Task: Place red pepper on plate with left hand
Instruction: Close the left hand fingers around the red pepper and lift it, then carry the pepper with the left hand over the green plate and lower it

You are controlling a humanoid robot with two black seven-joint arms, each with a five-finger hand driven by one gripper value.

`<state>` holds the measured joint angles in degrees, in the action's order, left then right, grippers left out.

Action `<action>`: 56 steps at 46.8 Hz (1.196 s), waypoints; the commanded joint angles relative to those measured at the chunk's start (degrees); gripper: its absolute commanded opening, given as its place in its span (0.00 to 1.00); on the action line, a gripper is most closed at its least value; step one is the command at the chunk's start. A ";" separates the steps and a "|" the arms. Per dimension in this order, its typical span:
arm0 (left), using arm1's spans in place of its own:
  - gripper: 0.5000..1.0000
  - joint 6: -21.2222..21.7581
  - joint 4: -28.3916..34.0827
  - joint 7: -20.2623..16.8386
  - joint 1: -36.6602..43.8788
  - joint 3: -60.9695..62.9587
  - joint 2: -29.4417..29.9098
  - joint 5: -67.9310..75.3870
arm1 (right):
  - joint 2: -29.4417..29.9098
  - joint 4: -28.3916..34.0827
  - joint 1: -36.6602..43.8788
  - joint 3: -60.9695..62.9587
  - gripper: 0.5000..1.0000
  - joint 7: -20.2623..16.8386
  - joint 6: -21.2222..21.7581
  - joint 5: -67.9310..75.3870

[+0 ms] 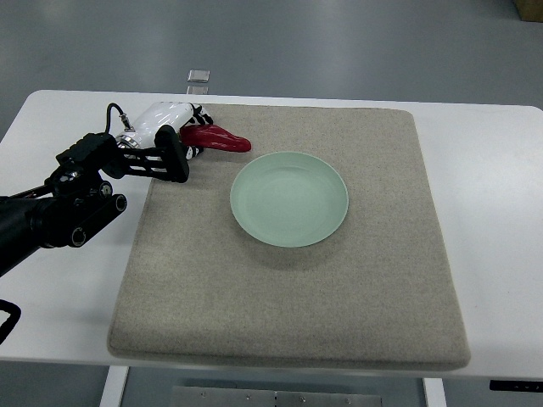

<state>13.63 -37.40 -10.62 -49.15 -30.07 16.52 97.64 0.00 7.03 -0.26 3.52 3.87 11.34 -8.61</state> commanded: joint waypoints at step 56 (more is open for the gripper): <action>0.00 -0.09 -5.75 -0.19 -0.16 -0.78 0.44 -4.30 | 0.00 0.00 0.00 0.00 0.86 0.00 0.00 0.00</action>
<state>13.53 -42.21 -10.80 -49.21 -30.86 16.85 93.16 0.00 7.03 -0.26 3.52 3.87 11.33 -8.61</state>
